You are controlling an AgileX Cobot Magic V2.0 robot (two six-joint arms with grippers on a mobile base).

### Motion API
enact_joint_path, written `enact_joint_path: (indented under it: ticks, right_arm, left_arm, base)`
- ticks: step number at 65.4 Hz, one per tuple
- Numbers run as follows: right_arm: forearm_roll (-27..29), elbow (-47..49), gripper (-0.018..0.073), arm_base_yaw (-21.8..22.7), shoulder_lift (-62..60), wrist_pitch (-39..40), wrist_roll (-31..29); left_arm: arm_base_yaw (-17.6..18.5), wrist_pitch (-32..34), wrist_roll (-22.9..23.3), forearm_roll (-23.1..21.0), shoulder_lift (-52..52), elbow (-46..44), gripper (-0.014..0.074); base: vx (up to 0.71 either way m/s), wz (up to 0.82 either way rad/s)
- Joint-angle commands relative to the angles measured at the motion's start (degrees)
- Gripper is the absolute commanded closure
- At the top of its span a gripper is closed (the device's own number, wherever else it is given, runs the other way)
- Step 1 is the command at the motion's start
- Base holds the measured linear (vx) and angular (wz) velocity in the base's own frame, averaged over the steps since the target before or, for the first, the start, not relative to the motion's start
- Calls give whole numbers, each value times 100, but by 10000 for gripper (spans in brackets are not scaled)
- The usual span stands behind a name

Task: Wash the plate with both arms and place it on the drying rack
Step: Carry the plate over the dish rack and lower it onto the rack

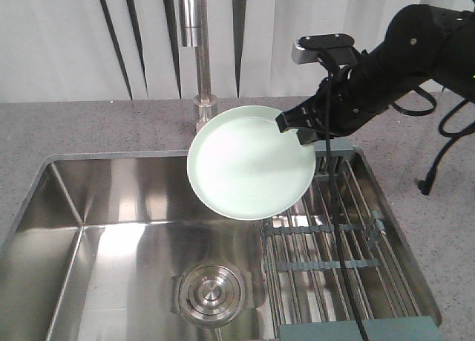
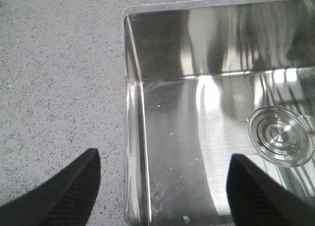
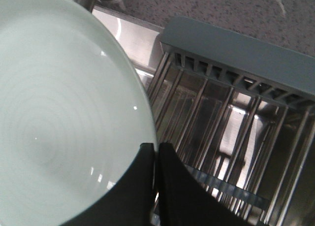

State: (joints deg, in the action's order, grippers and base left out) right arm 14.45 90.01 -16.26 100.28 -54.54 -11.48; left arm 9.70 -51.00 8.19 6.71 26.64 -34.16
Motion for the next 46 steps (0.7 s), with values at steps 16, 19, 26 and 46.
enact_joint_path:
  ticks: [16,19,26,46]
  right_arm:
    - [-210,-874,561,338,-1130,247,67]
    - [-314,-1015,561,391,-1195,239,117]
    - [-601,-1274,561,476,-1295,225,285]
    - [-1321,-1815,561,788,-1306,307,561]
  left_arm:
    - [41,329,24,26,42,-138,95]
    - [41,329,24,26,42,-138,95]
    - [41,329,24,26,42,-138,95]
    - [41,329,24,26,42,-138,95]
  base:
    - [0,0]
    - [0,0]
    - [0,0]
    - [0,0]
